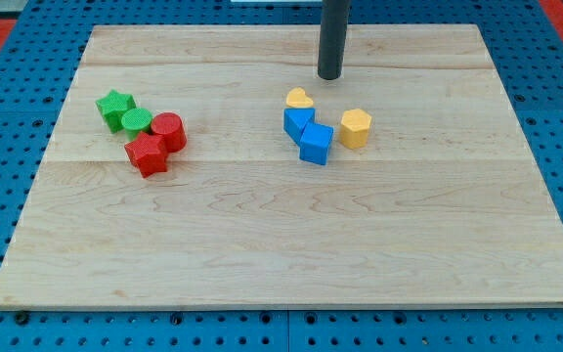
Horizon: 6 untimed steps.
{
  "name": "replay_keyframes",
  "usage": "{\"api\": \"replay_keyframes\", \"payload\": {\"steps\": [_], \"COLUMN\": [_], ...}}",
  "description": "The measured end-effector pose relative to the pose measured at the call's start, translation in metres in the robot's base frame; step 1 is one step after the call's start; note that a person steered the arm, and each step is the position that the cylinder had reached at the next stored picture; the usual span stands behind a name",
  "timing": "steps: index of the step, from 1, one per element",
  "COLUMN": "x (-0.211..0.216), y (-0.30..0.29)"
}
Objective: Push the blue triangle to the bit down
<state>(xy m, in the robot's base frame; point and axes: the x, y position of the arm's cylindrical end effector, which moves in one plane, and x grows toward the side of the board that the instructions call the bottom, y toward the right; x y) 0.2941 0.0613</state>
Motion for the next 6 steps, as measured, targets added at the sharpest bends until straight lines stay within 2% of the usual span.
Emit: {"api": "replay_keyframes", "payload": {"steps": [1,3,5,6], "x": [0.0,0.08,0.079,0.099], "y": [0.0,0.004,-0.037,-0.063]}}
